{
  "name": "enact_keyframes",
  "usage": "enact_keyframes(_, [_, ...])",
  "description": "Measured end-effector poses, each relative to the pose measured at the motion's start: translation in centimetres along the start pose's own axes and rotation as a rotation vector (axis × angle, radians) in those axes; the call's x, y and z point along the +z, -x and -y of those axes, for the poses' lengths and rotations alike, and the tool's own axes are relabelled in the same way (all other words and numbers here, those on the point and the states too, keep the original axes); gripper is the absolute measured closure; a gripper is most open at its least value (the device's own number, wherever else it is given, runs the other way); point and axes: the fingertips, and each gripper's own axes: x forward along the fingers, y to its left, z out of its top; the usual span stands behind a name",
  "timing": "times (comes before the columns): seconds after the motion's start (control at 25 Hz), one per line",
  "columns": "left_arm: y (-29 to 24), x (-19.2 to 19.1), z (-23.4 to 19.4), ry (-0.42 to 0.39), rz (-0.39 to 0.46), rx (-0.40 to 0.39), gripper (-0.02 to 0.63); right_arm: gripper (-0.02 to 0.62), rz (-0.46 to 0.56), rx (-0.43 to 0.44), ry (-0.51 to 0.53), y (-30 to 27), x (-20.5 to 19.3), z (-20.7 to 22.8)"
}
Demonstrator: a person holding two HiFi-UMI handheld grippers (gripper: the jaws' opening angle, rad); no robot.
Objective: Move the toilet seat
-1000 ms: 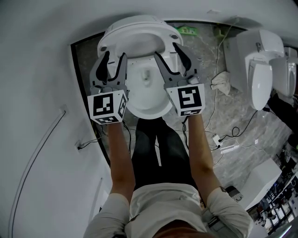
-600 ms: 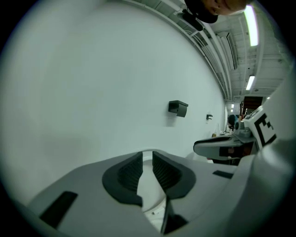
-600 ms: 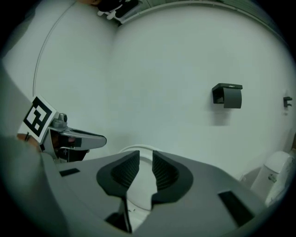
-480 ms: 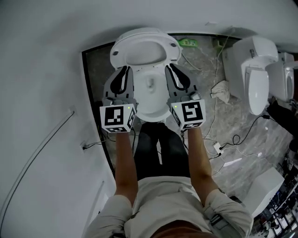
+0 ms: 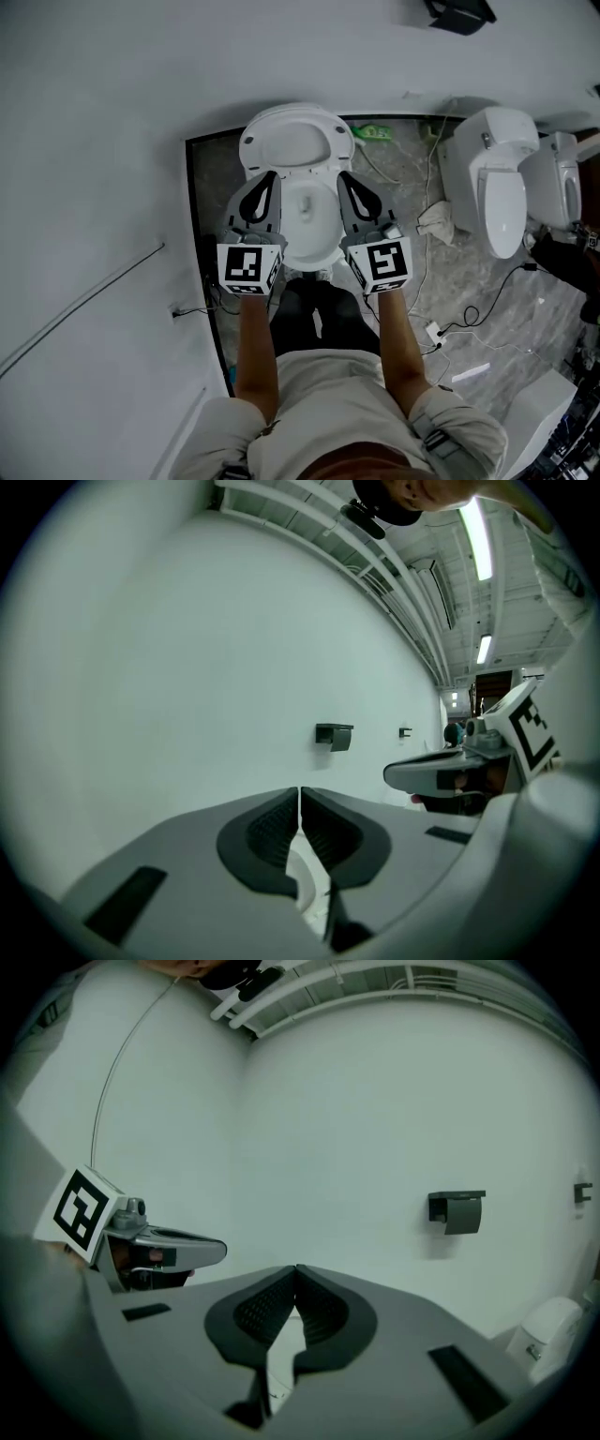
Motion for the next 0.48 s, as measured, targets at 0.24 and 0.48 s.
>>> enact_keyframes(0.24, [3.3,4.4,2.3,-0.031,0.037,-0.004,0.577,0.575,0.017,0.021,0.01,3.8,3.2,-0.7])
enact_keyframes(0.48, [7.1,5.9,4.2,-0.032,0.073,0.002,0.577,0.574,0.03,0.046,0.032,7.1,4.6,-2.1])
